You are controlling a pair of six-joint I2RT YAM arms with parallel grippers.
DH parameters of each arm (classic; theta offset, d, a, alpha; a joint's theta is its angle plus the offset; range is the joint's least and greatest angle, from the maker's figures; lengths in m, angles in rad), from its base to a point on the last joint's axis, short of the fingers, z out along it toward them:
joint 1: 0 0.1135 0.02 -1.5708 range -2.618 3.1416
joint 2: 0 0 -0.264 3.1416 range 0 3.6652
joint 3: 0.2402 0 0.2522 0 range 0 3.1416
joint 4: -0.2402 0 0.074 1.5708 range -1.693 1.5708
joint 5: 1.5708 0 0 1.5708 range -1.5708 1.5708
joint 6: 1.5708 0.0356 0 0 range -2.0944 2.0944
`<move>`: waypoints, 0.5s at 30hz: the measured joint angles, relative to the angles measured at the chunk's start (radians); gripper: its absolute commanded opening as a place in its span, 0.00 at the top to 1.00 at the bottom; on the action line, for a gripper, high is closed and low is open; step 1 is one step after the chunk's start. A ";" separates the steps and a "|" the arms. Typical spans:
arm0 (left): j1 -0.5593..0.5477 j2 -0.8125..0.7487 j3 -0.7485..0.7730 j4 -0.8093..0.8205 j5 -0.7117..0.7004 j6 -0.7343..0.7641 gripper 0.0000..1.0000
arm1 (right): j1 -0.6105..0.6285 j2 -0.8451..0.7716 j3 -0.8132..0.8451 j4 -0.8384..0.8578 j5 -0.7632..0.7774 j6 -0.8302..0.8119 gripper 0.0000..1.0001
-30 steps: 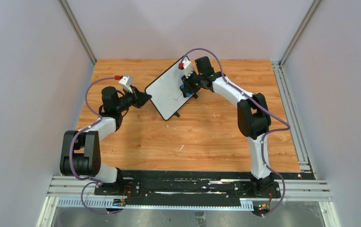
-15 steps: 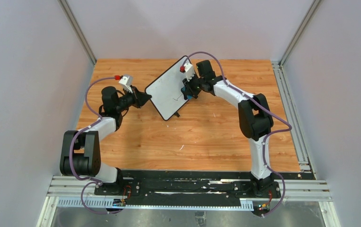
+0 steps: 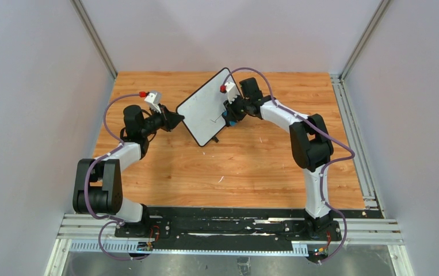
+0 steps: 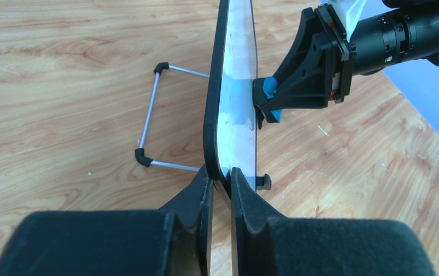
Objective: Erase the whiteboard
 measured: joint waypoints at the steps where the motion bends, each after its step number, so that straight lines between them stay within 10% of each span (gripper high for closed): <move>1: 0.000 0.000 0.000 0.000 0.000 0.000 1.00 | 0.000 0.000 0.000 -0.001 0.000 0.001 0.99; 15: 0.000 -0.001 0.000 -0.001 0.005 0.005 1.00 | 0.000 0.000 0.197 -0.045 0.004 0.002 0.99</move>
